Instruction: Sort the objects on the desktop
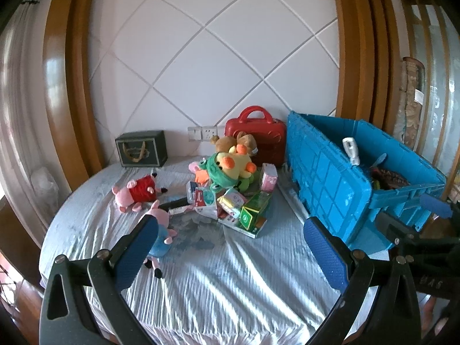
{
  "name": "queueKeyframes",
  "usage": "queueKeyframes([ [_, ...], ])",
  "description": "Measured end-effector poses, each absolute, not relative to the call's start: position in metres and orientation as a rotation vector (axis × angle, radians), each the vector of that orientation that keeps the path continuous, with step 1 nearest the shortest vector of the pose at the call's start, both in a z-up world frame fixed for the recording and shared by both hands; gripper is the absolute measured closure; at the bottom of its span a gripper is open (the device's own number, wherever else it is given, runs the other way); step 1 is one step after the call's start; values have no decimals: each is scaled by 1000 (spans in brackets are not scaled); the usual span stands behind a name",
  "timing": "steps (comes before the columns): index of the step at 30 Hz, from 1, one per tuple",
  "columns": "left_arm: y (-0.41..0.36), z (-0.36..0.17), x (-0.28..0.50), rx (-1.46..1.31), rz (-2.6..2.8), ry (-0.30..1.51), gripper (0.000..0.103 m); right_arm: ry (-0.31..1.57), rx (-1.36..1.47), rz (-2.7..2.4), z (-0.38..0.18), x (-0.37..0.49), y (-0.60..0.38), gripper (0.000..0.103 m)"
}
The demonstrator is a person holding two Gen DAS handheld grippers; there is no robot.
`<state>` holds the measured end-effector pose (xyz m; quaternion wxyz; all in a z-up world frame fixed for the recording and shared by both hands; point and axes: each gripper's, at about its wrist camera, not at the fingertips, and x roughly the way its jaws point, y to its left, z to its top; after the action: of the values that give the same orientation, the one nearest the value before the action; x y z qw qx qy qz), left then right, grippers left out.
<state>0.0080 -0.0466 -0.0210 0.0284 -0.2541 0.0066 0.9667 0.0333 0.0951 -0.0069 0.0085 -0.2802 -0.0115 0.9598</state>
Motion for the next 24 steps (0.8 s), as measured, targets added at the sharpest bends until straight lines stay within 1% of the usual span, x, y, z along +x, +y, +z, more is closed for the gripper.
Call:
queueKeyframes([
  [4,-64,-50,-16,-885,2961,-19,0,-63,-974,2997,-30,12,83,0],
  [8,-83,-79,-46,-974,2978,-42,0,-83,-1080,2993,-60,-28,71,0],
  [9,-88,-89,-55,-1010,2983,-42,2,-86,-1107,2995,-68,-39,68,0],
  [11,-99,-109,-78,-1094,2988,-35,11,-82,-1187,3005,-90,-69,59,0],
  [12,-108,-122,-95,-1163,2990,-36,19,-79,-1218,3008,-99,-82,55,0],
  [13,-114,-131,-105,-1209,2988,-43,25,-78,-1249,3011,-108,-95,51,0],
  [14,-122,-140,-118,-1266,2983,-55,26,-81,-1301,3008,-122,-115,44,0],
  [20,-175,-190,-175,-1577,3025,-68,26,-60,-1493,2949,-180,-203,32,0],
  [24,-209,-215,-194,-1749,3027,-127,26,-13,-1594,2906,-211,-248,36,0],
])
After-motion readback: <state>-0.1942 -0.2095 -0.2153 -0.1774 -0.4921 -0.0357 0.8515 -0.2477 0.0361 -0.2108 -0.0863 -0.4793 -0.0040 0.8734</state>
